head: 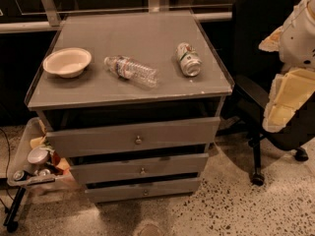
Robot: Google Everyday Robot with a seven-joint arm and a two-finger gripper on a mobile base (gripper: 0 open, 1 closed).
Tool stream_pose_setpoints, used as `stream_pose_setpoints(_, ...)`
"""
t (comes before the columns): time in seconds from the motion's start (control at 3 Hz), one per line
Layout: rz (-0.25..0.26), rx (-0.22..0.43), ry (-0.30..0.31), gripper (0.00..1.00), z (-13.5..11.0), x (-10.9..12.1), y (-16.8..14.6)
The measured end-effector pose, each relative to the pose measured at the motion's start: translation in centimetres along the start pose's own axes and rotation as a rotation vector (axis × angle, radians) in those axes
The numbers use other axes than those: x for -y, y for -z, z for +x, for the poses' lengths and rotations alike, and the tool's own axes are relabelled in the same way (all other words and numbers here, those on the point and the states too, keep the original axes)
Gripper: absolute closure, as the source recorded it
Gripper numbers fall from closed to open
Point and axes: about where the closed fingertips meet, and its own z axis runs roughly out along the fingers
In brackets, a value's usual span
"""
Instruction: Open bottom drawer
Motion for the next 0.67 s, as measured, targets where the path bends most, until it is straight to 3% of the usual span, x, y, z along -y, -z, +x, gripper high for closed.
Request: stream_pose_setpoints(0.67,-0.003,0.010,-0.009,0.00,0.05,-0.68,-0.89)
